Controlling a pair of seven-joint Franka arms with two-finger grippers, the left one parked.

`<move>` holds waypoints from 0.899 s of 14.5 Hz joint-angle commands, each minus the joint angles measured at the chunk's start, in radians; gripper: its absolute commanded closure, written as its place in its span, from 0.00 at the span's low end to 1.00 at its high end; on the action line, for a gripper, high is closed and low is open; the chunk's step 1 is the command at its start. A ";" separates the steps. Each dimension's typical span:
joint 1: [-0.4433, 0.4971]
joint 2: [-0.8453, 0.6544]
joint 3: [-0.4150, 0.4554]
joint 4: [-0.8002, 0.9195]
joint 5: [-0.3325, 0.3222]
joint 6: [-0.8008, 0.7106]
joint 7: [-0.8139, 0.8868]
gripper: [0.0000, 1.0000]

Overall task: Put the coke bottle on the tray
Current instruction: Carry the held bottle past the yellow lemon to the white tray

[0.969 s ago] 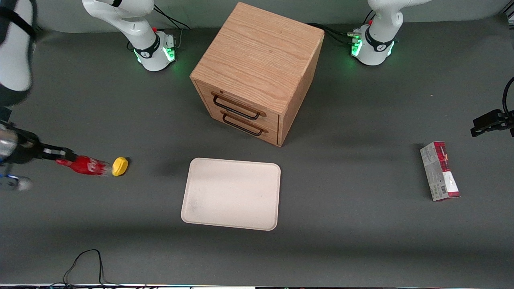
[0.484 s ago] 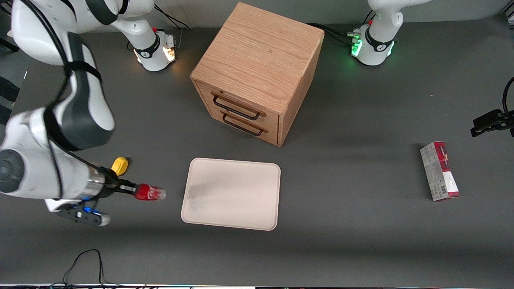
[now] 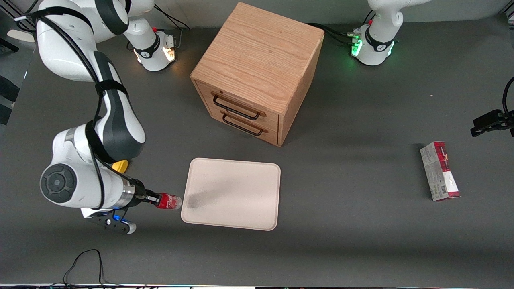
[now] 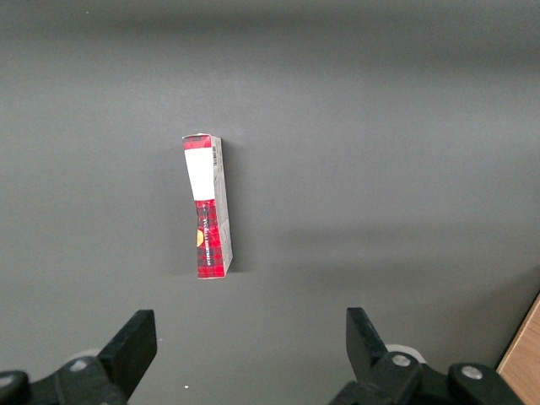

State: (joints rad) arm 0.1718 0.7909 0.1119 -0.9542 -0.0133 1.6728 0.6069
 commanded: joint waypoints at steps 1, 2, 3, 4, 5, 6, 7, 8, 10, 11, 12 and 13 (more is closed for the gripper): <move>0.040 0.054 -0.001 0.049 -0.020 0.030 0.063 1.00; 0.043 0.057 0.000 0.048 -0.022 0.031 0.070 1.00; 0.043 0.060 0.000 0.048 -0.022 0.031 0.070 1.00; 0.044 0.062 0.000 0.048 -0.022 0.033 0.071 1.00; 0.049 0.071 0.000 0.048 -0.022 0.042 0.071 1.00; 0.054 0.074 0.000 0.048 -0.028 0.048 0.071 1.00; 0.058 0.076 0.000 0.048 -0.043 0.050 0.071 1.00; 0.064 0.077 0.000 0.046 -0.053 0.053 0.071 1.00; 0.066 0.079 0.000 0.043 -0.053 0.056 0.073 1.00; 0.066 0.079 0.000 0.042 -0.053 0.058 0.074 1.00; 0.066 0.083 0.000 0.040 -0.053 0.064 0.074 1.00; 0.066 0.088 0.000 0.040 -0.053 0.065 0.074 1.00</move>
State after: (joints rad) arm 0.2291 0.8560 0.1120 -0.9529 -0.0460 1.7318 0.6521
